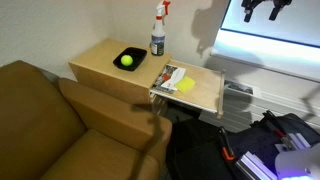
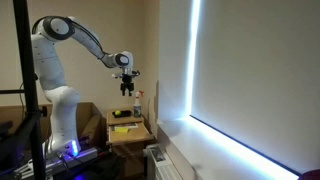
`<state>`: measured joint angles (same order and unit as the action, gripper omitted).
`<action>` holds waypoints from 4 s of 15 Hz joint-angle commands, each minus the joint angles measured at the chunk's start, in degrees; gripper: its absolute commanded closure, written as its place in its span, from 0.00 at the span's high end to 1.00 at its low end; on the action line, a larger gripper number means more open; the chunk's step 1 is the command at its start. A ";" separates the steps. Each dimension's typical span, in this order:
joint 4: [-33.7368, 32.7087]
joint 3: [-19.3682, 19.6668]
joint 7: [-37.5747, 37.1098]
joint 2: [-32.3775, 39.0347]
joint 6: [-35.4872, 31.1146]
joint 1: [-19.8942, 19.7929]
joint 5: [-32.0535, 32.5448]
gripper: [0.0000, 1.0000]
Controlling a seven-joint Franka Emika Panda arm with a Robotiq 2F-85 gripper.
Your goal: Put the sponge on the cabinet counter and close the drawer
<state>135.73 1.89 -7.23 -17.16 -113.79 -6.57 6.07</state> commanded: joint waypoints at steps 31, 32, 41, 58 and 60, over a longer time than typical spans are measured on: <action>-14.10 -4.87 -5.10 46.23 -22.37 11.24 -13.06 1.00; -13.27 -4.47 -6.72 47.22 -26.75 11.64 -13.97 1.00; -13.53 -3.38 -10.93 51.24 -36.48 12.46 -14.86 1.00; -14.64 -4.89 -14.11 57.22 -40.08 10.05 -27.25 1.00; -13.70 -4.51 -15.06 56.09 -41.31 10.65 -27.67 1.00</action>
<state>122.13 -2.63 -22.19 38.94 -155.21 4.08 -21.70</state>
